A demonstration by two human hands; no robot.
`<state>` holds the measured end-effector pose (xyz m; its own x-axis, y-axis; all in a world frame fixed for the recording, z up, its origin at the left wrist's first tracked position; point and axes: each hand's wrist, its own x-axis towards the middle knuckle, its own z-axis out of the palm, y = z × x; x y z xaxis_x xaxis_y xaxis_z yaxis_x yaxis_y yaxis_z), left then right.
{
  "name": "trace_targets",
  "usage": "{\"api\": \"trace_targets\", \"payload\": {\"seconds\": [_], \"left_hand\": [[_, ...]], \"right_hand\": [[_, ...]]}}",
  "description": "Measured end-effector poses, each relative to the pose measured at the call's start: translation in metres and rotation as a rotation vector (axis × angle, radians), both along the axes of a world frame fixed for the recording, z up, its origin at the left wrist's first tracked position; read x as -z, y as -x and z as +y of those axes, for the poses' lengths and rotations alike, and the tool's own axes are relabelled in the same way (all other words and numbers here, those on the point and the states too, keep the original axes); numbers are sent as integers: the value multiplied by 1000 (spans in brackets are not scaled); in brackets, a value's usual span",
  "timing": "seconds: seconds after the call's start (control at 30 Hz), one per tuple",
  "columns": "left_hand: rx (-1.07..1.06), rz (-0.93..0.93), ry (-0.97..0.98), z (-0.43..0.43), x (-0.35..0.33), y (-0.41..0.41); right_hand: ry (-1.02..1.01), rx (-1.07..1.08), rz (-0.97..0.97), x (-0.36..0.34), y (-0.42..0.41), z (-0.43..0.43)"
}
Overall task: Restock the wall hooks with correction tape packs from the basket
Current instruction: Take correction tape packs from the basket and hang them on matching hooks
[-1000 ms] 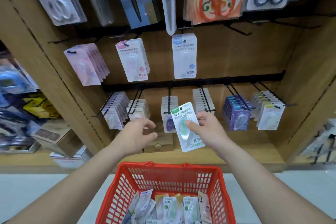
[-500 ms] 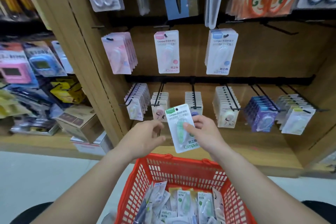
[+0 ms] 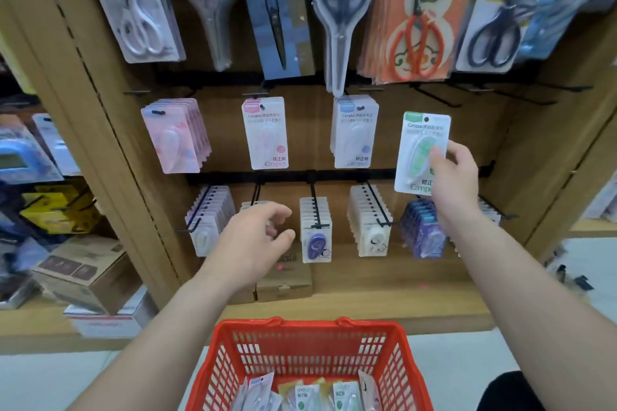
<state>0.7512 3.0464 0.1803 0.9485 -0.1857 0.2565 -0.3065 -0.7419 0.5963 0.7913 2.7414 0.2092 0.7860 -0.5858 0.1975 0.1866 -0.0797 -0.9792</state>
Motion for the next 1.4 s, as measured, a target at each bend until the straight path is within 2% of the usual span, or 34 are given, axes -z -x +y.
{"api": "trace_targets", "payload": {"seconds": [0.27, 0.5, 1.4], "left_hand": [[24, -32, 60, -35, -7, -10], [36, -16, 45, -52, -1, -20], [67, -3, -2, -78, 9, -29]], "right_hand": [[-19, 136, 4, -26, -20, -35], [-13, 178, 21, -20, -26, -51], [124, 146, -11, 0, -27, -65]]}}
